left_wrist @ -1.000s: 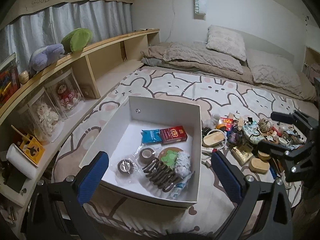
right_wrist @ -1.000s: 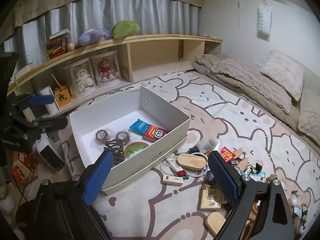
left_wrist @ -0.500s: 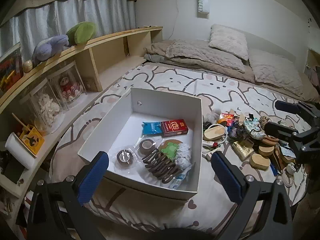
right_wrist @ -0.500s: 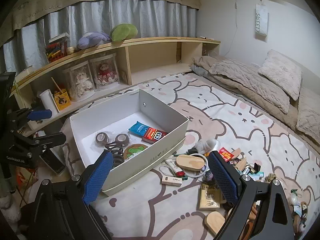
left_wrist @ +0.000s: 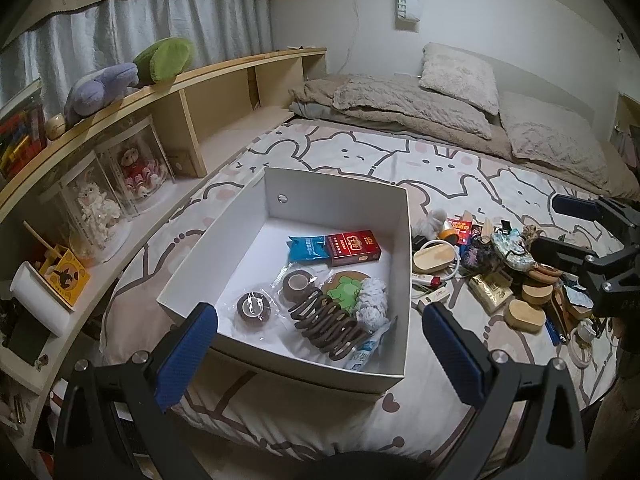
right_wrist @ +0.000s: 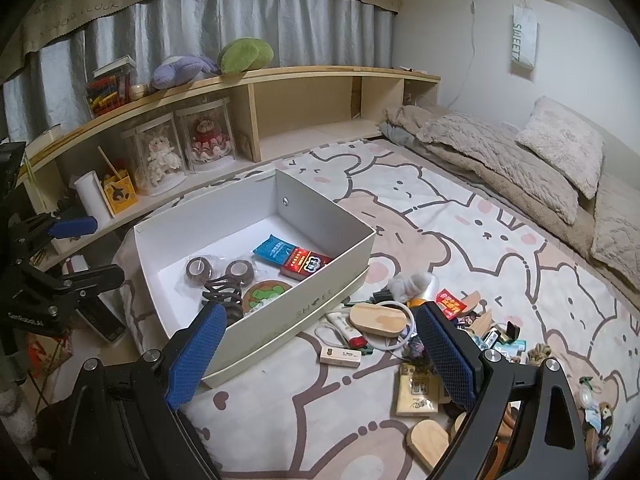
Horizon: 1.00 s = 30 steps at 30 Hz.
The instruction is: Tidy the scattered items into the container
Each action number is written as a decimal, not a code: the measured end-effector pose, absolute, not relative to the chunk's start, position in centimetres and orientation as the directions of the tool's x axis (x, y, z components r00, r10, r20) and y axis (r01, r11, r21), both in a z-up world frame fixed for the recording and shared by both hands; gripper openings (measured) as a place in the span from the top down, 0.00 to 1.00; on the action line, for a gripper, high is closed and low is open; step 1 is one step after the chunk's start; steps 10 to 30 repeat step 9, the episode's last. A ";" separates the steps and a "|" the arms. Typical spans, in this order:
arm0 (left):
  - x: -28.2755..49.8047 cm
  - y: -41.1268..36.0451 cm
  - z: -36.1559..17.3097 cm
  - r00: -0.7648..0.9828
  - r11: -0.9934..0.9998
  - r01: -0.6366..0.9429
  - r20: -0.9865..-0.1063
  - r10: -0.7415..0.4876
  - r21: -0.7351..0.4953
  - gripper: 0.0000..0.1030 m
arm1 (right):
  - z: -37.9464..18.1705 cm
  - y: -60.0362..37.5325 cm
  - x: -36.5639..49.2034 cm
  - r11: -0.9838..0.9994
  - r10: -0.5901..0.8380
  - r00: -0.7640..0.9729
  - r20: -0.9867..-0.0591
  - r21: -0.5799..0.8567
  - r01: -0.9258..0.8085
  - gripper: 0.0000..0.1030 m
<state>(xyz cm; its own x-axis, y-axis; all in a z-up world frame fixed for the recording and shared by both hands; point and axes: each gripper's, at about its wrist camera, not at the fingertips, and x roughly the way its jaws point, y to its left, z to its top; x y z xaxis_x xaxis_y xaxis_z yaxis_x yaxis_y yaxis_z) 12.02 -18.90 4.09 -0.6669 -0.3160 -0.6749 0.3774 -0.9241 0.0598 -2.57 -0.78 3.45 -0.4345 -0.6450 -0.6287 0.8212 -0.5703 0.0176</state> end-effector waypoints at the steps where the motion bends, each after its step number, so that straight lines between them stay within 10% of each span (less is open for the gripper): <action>1: 12.0 -18.9 4.1 -0.668 -0.925 0.376 -0.674 -0.314 0.059 0.00 | 3.4 -0.8 -2.6 -0.571 -0.644 -0.435 -0.629 0.018 0.821 0.07; 30: 12.1 -18.8 4.4 -0.677 -0.914 0.399 -0.650 -0.347 0.073 0.00 | 3.4 -0.9 -2.4 -0.567 -0.643 -0.433 -0.631 0.013 0.824 0.07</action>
